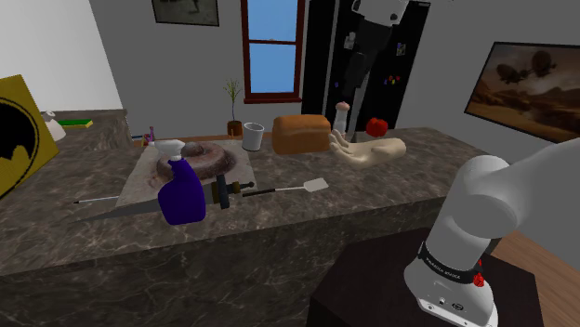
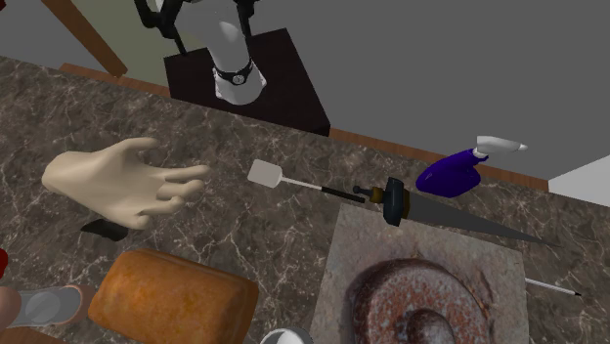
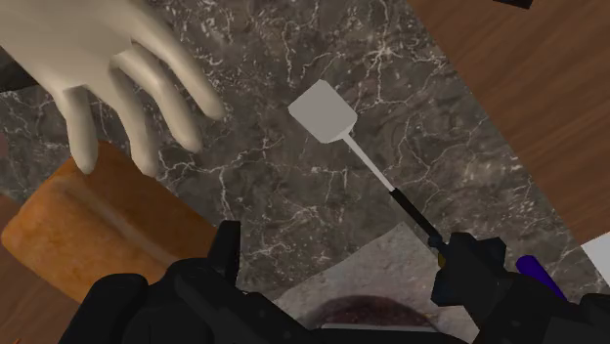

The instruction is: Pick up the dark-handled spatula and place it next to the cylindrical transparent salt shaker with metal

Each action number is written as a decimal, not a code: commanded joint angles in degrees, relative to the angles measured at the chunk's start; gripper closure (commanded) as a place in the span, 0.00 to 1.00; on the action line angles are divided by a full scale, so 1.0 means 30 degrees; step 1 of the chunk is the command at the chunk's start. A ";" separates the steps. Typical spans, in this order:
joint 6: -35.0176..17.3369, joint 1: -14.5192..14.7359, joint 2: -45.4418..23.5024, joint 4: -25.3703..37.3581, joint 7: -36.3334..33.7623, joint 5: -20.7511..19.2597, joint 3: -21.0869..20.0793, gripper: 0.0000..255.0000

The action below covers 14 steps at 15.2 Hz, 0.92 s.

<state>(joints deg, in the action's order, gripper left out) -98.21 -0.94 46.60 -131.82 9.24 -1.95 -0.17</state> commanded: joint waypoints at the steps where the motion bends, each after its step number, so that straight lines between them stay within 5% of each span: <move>1: 0.0000 0.0000 0.0000 0.0000 0.0000 0.0000 0.0000 0.00; 14: -0.6799 0.2675 -0.5932 -0.2516 0.6374 0.0322 0.1446 0.00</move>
<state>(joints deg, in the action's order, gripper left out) -116.53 6.46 30.97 -139.08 26.61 -1.14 3.77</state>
